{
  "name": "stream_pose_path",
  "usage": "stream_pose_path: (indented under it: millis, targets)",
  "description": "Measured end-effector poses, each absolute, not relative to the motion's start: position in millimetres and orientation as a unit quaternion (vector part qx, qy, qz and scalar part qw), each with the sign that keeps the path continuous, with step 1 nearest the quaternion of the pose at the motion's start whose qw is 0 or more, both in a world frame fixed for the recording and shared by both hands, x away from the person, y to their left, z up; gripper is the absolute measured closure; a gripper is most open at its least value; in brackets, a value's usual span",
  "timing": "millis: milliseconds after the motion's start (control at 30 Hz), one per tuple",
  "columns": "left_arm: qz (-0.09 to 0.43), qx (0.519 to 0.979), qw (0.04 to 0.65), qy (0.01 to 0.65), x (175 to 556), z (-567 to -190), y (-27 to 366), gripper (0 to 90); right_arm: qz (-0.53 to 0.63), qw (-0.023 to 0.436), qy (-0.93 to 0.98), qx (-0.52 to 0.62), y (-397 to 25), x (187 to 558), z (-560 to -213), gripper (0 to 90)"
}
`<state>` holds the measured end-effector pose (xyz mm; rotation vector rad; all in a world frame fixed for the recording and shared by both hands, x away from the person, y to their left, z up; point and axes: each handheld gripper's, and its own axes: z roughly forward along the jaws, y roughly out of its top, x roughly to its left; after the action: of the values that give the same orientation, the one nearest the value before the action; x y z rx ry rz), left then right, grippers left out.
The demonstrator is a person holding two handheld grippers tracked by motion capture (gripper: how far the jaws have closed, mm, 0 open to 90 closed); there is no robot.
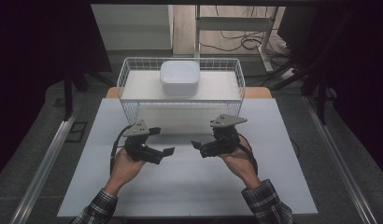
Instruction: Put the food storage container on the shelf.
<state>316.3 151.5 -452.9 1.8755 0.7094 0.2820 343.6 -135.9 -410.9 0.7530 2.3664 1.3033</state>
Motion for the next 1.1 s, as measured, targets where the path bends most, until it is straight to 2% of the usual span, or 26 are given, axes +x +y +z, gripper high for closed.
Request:
stream_pose_path:
  millis: [500, 1100]
  targets:
    - [0.091, 0.785, 0.531, 0.304, 296, -476, 149, 2.2, 0.453, 0.166, 0.833, 0.272, -144, 325, -434, 0.6]
    - [0.107, 0.795, 0.512, 0.308, 275, -493, 154, 1.7, 0.443, 0.159, 0.835, 0.285, -158, 310, -457, 0.6]
